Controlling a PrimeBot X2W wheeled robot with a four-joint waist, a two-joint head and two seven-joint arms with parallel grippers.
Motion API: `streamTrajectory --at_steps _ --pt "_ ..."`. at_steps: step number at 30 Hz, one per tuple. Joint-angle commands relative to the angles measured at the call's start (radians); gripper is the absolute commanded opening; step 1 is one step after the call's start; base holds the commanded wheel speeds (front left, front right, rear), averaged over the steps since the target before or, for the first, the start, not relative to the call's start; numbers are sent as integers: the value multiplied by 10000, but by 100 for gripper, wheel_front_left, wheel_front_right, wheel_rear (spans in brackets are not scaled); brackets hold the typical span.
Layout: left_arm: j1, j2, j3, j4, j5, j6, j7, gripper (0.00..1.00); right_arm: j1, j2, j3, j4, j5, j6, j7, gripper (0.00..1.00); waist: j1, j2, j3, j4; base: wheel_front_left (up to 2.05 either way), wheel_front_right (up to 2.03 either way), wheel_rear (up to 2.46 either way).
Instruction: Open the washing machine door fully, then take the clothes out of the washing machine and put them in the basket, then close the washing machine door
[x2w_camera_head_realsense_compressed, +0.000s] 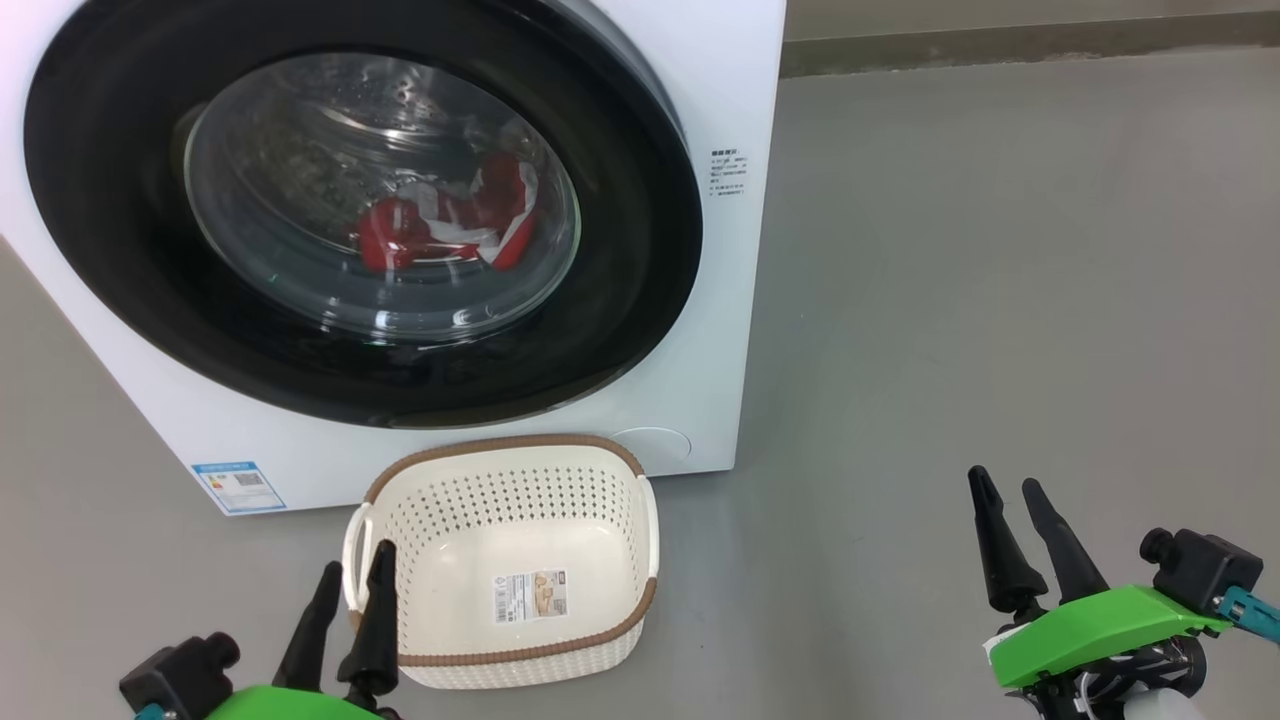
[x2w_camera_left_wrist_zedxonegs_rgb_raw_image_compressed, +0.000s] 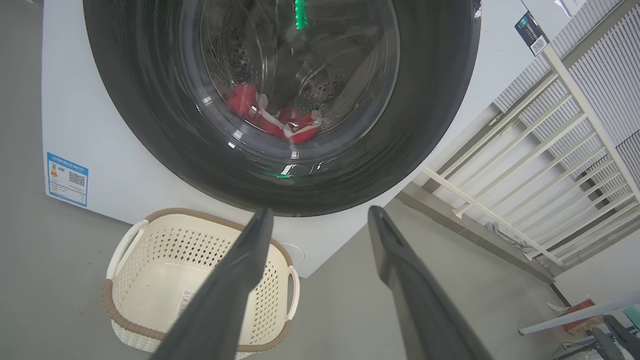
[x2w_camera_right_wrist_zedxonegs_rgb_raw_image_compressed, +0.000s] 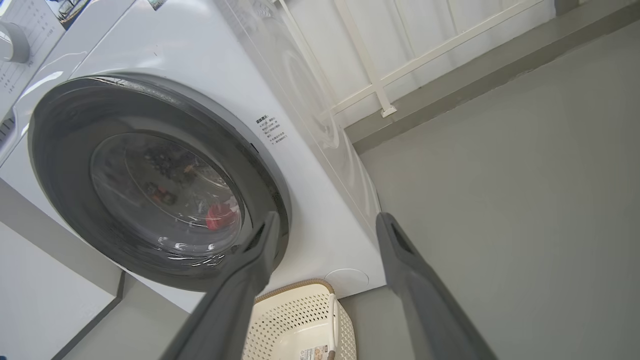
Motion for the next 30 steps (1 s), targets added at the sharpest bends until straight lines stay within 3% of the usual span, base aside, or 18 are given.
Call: streamTrajectory --at_steps 1,30 --pt "-478 176 157 -256 329 -55 -144 100 -549 -126 187 -309 -354 3 -169 100 -1 0 -2 8 0 0 0" --pt "-731 230 120 -589 3613 -75 -1005 100 -803 -205 520 -578 -3711 4 -1021 100 -1 0 -93 123 0 0 0"
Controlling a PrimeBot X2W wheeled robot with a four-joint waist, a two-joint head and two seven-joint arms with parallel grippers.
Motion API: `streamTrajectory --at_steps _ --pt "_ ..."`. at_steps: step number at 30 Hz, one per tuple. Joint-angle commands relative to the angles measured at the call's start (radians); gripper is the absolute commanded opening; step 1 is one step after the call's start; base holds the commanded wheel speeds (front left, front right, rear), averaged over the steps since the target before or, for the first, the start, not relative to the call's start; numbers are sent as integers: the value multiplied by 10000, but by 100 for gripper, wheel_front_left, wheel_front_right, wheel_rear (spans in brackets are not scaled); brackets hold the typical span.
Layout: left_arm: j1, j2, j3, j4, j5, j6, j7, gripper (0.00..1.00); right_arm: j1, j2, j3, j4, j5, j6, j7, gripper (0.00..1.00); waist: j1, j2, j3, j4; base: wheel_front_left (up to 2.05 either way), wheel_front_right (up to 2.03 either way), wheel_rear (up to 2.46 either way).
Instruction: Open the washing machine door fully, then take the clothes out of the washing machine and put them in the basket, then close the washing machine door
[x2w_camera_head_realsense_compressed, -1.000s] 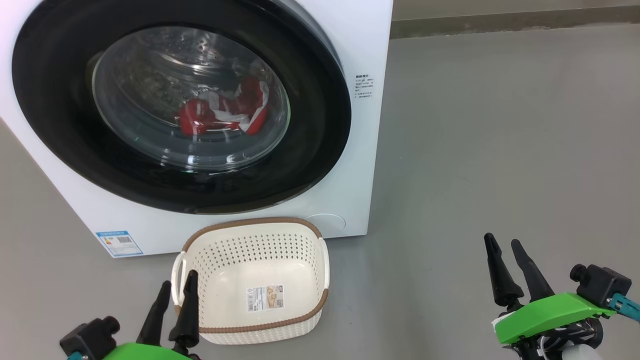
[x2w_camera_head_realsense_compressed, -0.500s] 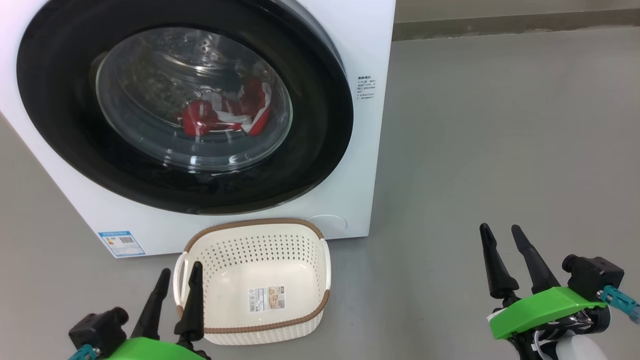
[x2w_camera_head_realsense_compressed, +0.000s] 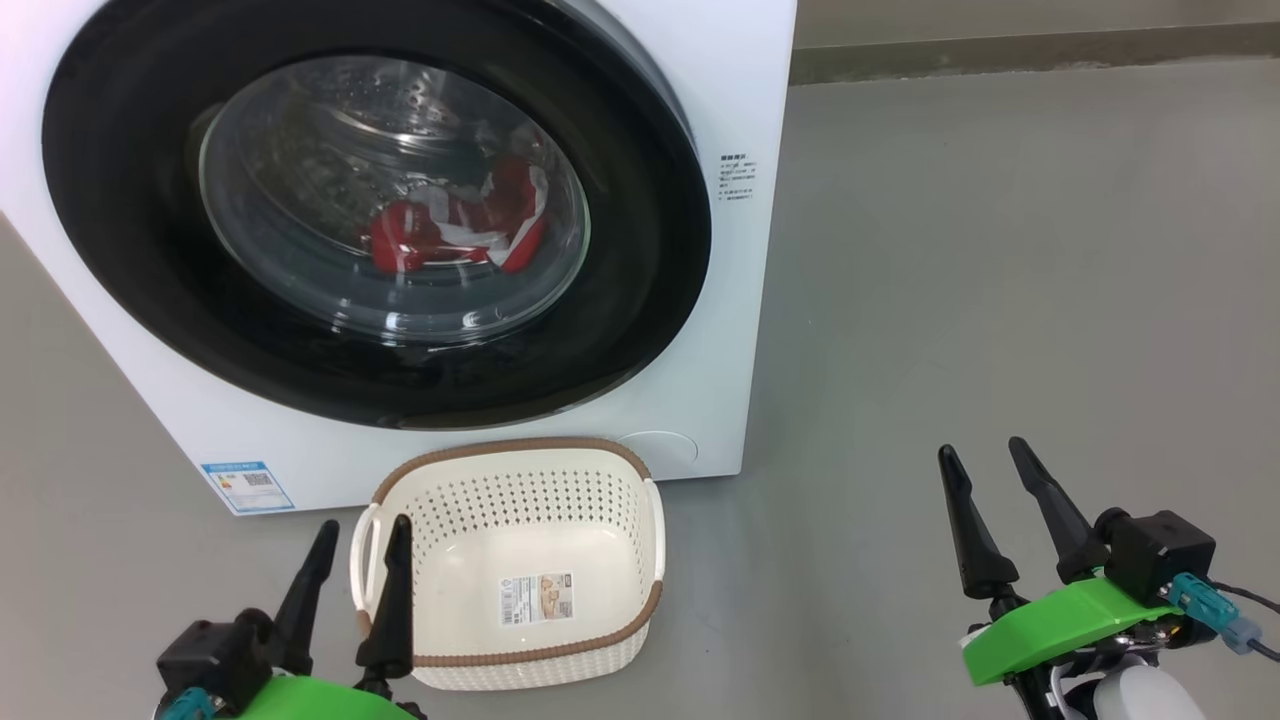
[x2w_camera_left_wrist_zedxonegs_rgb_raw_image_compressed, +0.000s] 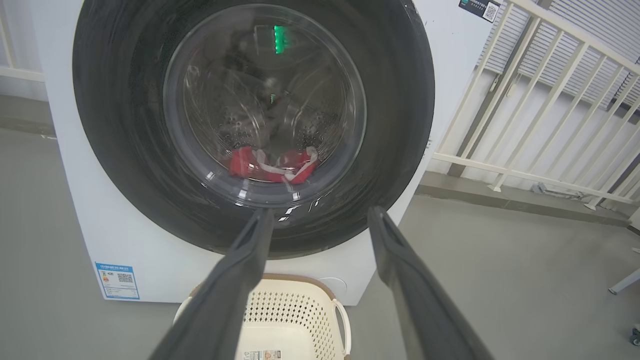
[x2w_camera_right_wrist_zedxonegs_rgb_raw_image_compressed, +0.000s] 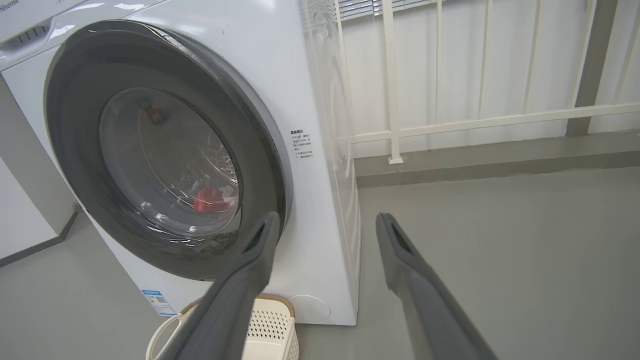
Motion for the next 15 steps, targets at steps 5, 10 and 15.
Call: streamTrajectory --at_steps 5,10,15 --pt "-532 163 192 -359 802 -67 -273 100 -579 -132 297 -349 -801 4 -288 100 0 0 -31 23 0 0 0" --pt "-539 172 141 -396 1350 -74 -421 100 -598 -145 308 -403 -1367 4 -434 100 0 0 -62 39 0 0 0" --pt "-558 180 111 -423 1823 -80 -541 100 -598 -155 294 -455 -1820 4 -553 100 0 0 -90 61 0 0 0"
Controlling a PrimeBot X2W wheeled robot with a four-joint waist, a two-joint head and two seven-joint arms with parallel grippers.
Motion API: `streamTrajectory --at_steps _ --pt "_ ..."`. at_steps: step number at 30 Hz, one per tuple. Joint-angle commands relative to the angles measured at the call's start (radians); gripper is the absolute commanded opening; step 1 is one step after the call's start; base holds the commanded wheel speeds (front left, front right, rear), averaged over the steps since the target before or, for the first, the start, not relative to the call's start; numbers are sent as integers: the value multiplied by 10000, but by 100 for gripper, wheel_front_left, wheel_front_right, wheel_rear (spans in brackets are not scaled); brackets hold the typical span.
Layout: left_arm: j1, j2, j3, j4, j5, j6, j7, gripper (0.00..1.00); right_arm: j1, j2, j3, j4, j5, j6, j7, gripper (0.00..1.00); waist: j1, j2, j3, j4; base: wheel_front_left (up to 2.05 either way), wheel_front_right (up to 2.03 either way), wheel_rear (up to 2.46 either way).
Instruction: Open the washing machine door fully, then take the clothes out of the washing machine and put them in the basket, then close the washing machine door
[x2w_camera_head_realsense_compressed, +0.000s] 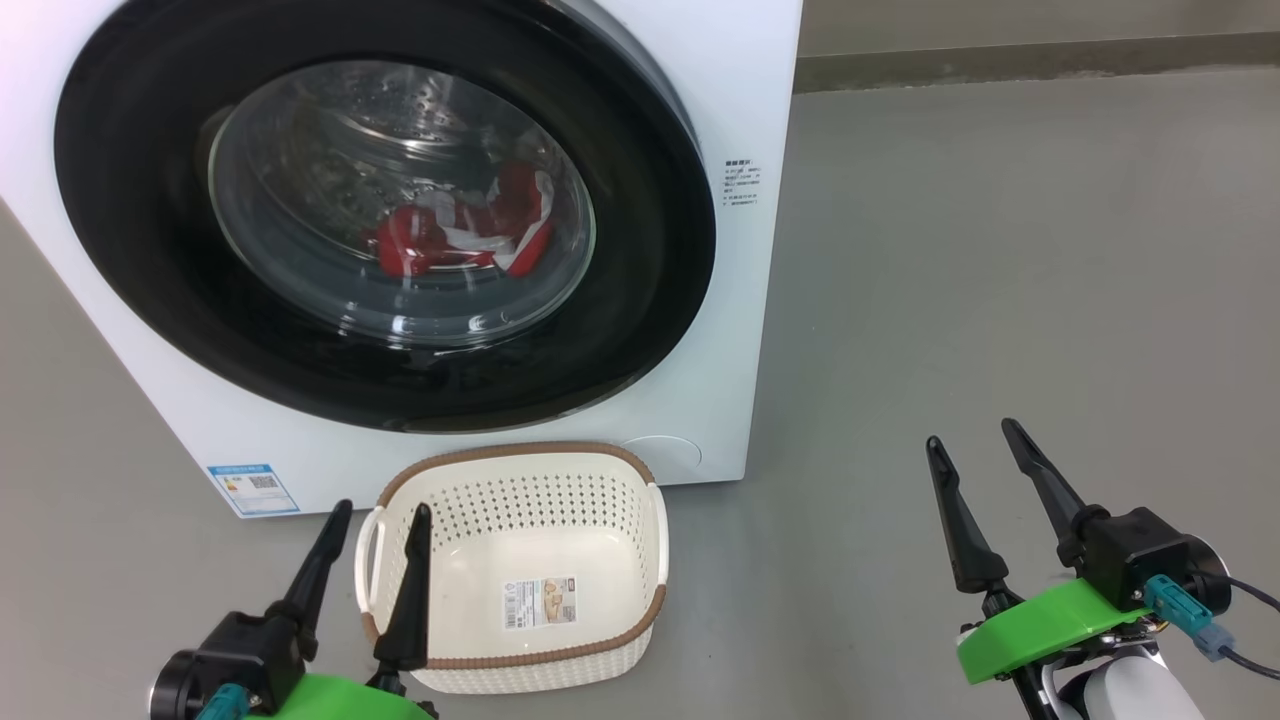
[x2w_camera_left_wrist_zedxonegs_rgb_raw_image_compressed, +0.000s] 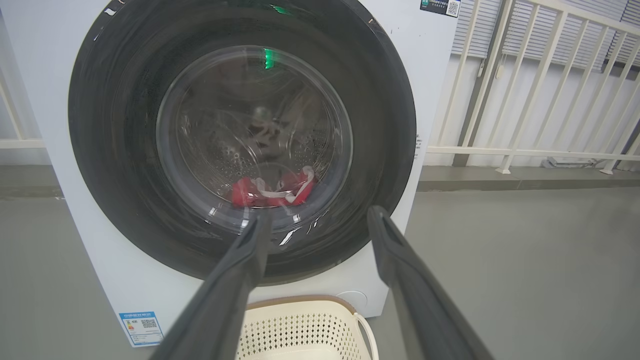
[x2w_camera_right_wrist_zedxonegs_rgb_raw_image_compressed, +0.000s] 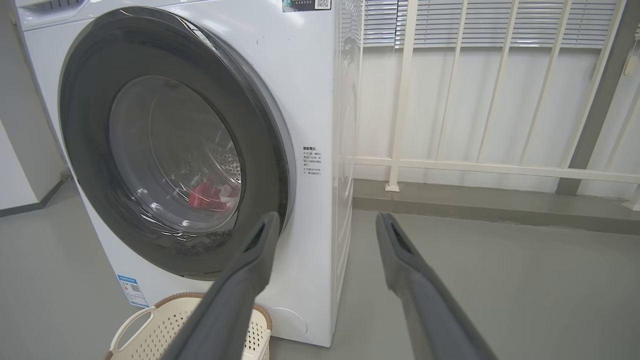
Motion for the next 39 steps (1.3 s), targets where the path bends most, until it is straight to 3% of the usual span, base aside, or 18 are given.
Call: streamTrajectory --at_steps 1,20,21,23,24,27,39 --pt "-441 164 267 -317 224 -15 -130 100 -468 -117 241 -297 -250 4 -134 100 0 0 -5 3 0 0 0" --pt "-492 164 289 -237 111 -30 -130 100 -454 -112 97 -340 41 4 -134 100 0 0 186 61 0 0 0" --pt "-515 164 282 -249 108 -30 -130 100 -480 -112 84 -334 112 4 -134 74 0 0 234 81 0 0 0" --pt "-566 164 270 -280 66 -24 -130 100 -574 -111 55 -296 309 4 -134 7 0 0 360 127 0 0 0" --pt "-594 164 259 -306 33 -20 -130 100 -634 -111 63 -260 416 4 -134 0 0 0 424 152 0 0 0" --pt "-685 164 191 -449 1 7 -130 100 -897 -111 91 -116 983 4 -134 0 0 0 682 239 0 0 0" --pt "-1381 164 -149 -1114 -122 155 -130 100 -3322 -160 146 1352 6427 4 -97 0 0 0 2224 689 0 0 0"
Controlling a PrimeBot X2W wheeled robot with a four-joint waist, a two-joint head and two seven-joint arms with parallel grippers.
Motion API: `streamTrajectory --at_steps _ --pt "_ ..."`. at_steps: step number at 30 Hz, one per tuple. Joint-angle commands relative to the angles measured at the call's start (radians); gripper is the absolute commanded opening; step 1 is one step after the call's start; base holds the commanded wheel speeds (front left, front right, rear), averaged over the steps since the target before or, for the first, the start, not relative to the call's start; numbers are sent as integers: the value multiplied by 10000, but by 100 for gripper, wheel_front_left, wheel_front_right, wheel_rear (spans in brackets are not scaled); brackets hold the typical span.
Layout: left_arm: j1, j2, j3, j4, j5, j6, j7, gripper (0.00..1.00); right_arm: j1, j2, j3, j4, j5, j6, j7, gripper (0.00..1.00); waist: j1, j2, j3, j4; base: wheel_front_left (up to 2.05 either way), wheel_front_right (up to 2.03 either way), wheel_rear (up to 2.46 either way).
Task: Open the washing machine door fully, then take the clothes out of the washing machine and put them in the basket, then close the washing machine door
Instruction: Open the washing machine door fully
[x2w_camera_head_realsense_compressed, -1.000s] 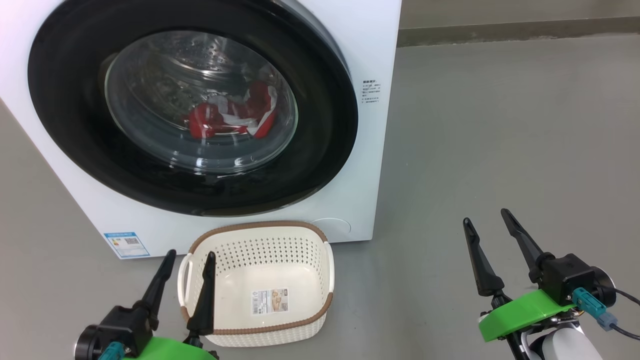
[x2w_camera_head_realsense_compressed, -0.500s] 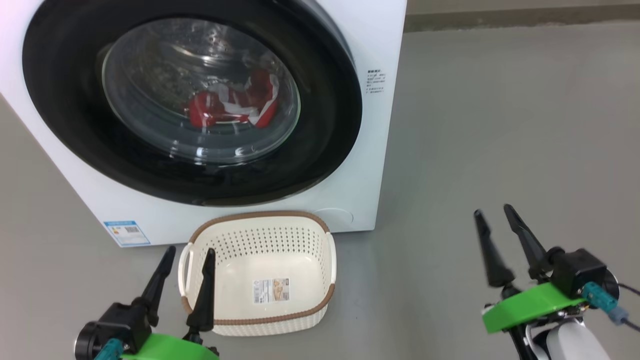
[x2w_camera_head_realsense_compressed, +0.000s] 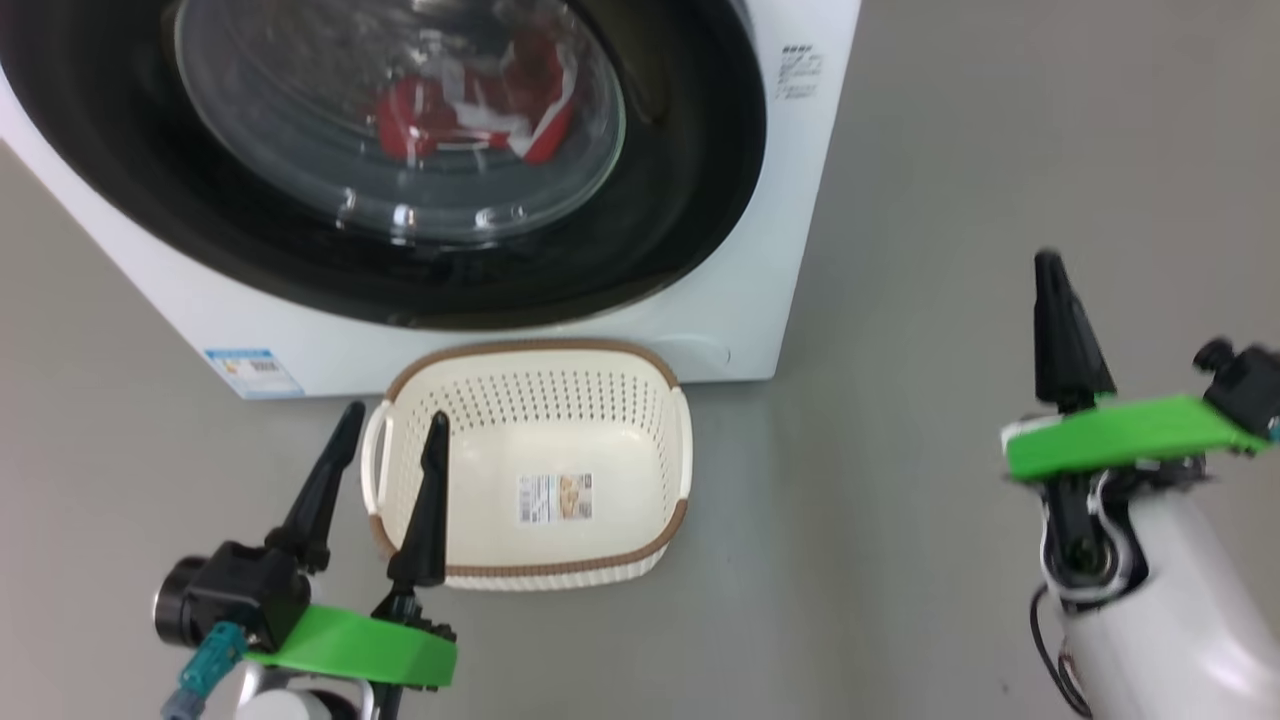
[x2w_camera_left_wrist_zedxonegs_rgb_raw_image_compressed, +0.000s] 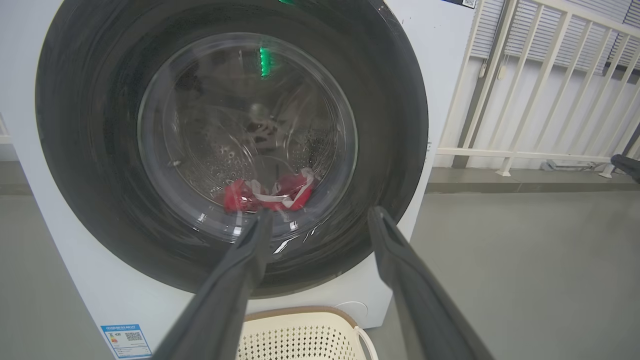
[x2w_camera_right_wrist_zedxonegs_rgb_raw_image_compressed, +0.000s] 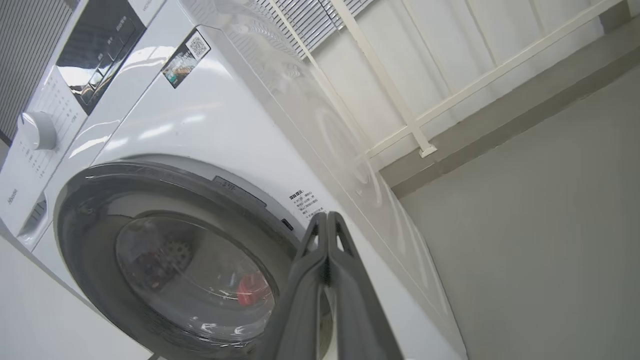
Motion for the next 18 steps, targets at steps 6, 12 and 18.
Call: streamTrajectory --at_steps 6,12,18 --pt "-629 152 172 -539 -354 170 -88 100 -1652 -313 395 296 3152 4 762 0 0 0 1185 350 0 0 0" --pt "-960 152 20 -886 -507 226 -88 100 -3038 -741 339 400 5419 4 1902 0 0 0 1956 485 0 0 0" --pt "-1217 152 -211 -1143 -617 259 -88 100 -4298 -1042 642 284 6870 4 3629 0 0 0 2652 572 0 0 0"
